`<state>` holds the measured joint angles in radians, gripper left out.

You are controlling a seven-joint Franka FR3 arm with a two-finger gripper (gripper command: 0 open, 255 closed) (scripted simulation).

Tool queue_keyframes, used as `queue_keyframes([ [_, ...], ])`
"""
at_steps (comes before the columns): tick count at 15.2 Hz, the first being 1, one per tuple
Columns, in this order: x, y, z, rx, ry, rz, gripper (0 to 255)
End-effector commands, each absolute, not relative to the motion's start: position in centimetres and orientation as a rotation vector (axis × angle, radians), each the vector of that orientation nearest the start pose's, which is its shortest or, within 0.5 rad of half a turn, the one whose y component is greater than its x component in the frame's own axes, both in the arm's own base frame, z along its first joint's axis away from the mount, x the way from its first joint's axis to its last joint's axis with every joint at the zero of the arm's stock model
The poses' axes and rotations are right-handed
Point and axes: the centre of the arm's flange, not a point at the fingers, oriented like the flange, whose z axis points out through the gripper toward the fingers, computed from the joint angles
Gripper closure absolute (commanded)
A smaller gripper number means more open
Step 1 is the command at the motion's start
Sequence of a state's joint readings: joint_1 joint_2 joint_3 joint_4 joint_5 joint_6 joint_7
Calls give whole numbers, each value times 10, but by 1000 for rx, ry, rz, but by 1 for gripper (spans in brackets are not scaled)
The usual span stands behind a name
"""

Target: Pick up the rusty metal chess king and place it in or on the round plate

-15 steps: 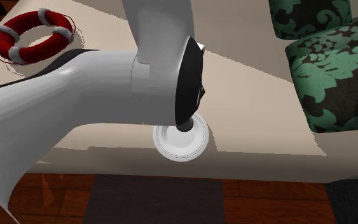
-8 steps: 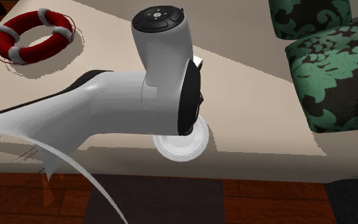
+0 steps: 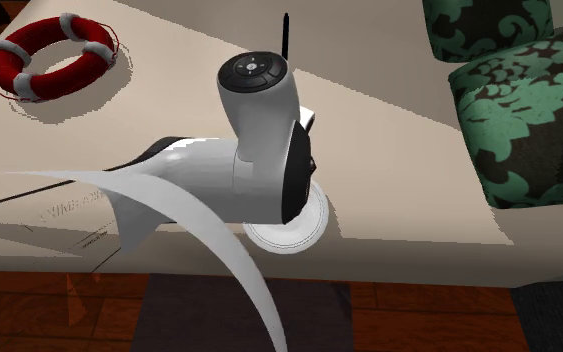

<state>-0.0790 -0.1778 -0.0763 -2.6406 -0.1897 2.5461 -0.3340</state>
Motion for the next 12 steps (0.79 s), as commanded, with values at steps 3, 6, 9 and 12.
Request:
queue_keyframes([
  [3, 422, -64, 293, -3212, -538, -95, 255],
  [6, 422, -64, 293, -3212, -538, -95, 255],
  [9, 422, -64, 293, -3212, -538, -95, 255],
  [12, 422, -64, 293, -3212, -538, -95, 0],
])
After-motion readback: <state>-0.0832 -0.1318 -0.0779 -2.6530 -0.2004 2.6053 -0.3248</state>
